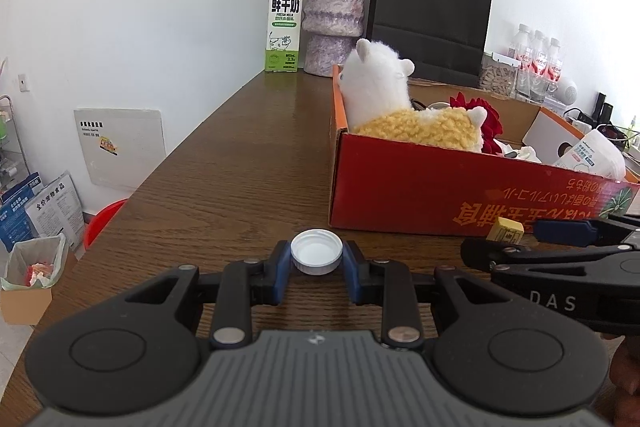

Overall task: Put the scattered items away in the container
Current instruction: 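Grasp the white bottle cap with the left tool while the right grasps the yellow block, then carry the white cap and yellow block over the box with both tools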

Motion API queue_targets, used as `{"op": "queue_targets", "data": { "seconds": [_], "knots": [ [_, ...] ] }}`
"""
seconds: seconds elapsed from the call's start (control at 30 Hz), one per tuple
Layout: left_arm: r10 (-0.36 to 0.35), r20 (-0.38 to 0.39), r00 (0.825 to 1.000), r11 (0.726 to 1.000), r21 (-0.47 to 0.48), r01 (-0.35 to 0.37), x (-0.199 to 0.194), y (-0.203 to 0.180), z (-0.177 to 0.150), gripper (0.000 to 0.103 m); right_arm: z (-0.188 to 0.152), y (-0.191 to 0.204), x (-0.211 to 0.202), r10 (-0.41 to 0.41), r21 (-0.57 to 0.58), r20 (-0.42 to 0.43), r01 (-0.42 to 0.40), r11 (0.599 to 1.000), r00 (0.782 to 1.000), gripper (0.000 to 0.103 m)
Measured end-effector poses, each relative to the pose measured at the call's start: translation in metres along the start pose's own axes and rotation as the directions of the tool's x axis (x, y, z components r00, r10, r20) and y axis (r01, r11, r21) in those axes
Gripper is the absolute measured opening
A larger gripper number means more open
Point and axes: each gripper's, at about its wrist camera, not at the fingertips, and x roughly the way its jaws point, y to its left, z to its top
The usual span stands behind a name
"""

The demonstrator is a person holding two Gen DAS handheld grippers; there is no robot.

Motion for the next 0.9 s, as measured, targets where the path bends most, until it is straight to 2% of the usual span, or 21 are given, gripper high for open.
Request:
{"op": "queue_targets", "data": {
  "seconds": [0.03, 0.07, 0.13, 0.47, 0.9],
  "knots": [
    [-0.002, -0.001, 1.0, 1.0, -0.001, 0.002, 0.0, 0.0, 0.0, 0.028, 0.0, 0.001, 0.001, 0.005, 0.009, -0.007, -0.004, 1.0, 1.0, 0.059],
    [-0.002, -0.002, 1.0, 1.0, -0.002, 0.002, 0.0, 0.0, 0.0, 0.028, 0.0, 0.001, 0.002, 0.008, 0.016, -0.013, -0.008, 1.0, 1.0, 0.042],
    [-0.007, -0.002, 1.0, 1.0, -0.006, 0.007, 0.0, 0.001, 0.0, 0.028, -0.002, 0.0, 0.003, 0.016, 0.03, -0.021, -0.016, 0.999, 1.0, 0.021],
    [0.001, -0.001, 1.0, 1.0, -0.006, -0.001, 0.0, 0.001, 0.0, 0.028, -0.014, -0.021, -0.016, 0.033, 0.1, 0.025, -0.035, 0.994, 0.999, 0.02],
    [0.008, 0.004, 1.0, 1.0, -0.009, -0.008, -0.001, 0.001, 0.001, 0.028, -0.022, -0.044, -0.036, 0.013, 0.136, 0.077, -0.023, 0.99, 0.997, 0.02]
  ]
}}
